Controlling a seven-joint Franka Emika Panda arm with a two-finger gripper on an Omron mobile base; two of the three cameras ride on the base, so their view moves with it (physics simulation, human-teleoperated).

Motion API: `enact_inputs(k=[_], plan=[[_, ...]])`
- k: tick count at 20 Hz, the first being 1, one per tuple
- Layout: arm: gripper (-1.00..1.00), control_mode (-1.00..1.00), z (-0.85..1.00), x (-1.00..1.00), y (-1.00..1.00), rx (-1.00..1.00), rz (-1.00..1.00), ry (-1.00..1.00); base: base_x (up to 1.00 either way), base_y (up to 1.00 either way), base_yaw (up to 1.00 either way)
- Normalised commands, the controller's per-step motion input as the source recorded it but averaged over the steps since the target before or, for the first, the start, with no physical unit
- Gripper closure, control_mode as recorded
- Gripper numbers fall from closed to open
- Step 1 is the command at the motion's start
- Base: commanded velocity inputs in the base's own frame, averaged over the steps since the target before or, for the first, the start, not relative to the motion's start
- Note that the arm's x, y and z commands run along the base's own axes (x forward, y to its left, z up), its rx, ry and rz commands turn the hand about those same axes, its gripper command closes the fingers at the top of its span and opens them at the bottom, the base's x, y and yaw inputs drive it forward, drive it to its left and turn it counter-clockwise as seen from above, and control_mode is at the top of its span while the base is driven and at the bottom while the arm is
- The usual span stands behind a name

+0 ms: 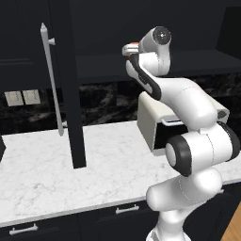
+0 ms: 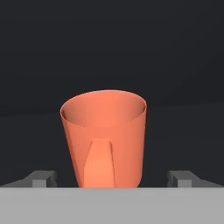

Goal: Gather all objects into one cabinet and sort the glasses and bowls to opposite sides.

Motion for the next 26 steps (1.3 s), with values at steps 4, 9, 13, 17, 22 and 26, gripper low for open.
enact_inputs(k=[4,9,13,17,22,26], plan=[[-1.00,-1.00,-0.07,0.09,0.00,0.00,0.00,0.00,0.00,0.00,0.00],[1.00,-1.00,-0.02,0.09,0.00,0.00,0.00,0.00,0.00,0.00,0.00],[1.00,-1.00,0.00,0.05,0.00,0.00,0.00,0.00,0.00,0.00,0.00],[1.00,-1.00,-0.02,0.11,0.00,0.00,0.00,0.00,0.00,0.00,0.00],[1.00,-1.00,0.00,0.00,0.00,0.00,0.00,0.00,0.00,0.00,0.00],[1.00,-1.00,0.01,-0.47,-0.05,0.00,0.00,0.00,0.00,0.00,0.00]])
